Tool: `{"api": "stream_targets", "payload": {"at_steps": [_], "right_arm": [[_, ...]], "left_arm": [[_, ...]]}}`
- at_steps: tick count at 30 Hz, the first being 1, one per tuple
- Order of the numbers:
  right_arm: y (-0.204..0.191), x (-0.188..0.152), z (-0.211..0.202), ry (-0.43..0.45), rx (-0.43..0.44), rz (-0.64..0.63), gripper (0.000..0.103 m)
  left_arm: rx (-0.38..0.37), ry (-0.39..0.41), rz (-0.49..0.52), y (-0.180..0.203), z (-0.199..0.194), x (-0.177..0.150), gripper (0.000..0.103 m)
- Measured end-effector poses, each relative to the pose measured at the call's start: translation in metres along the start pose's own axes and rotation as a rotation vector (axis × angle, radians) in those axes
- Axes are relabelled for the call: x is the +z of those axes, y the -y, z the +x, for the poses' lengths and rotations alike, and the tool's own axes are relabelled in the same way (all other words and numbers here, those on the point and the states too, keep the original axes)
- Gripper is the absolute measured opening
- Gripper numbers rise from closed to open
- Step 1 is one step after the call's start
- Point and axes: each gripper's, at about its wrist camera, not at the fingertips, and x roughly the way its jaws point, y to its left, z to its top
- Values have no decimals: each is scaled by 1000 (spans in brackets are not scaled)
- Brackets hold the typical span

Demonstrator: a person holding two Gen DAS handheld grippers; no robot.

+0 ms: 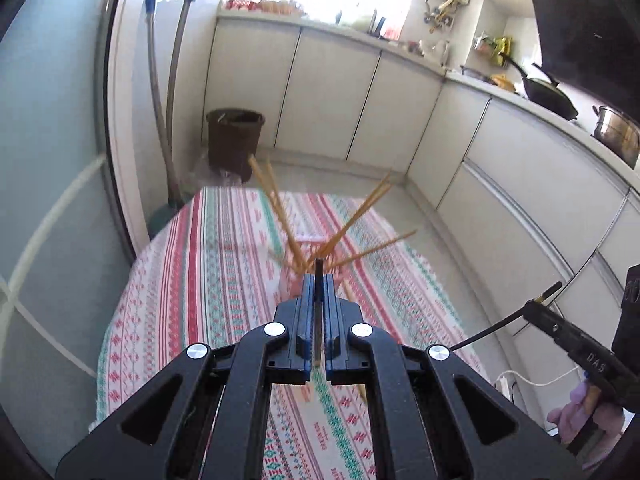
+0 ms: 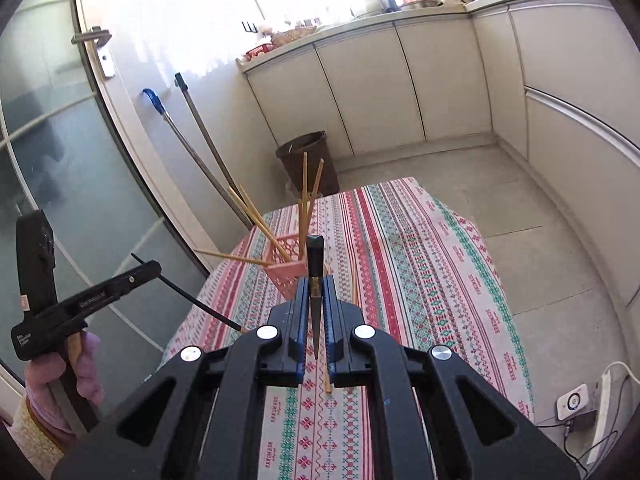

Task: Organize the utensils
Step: 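Lower both held black chopsticks into the pink basket and open both tools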

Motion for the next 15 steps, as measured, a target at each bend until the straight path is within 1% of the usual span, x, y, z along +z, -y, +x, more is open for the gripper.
{"api": "stream_targets", "payload": {"at_steps": [4,8,12,15], "right_arm": [[-3,19,-3,32,25,5,7],[-6,38,-1,56,46,5,7],[-10,54,5,66,71,-2,7],[-14,66,12,74,86,-11,7]], "left_arm": [[-9,69,14,7,-8,32,3],[-6,127,14,12,-3,62,3],[-7,156,-11,13,13,85,3],[13,157,-9,15,32,95,3]]}}
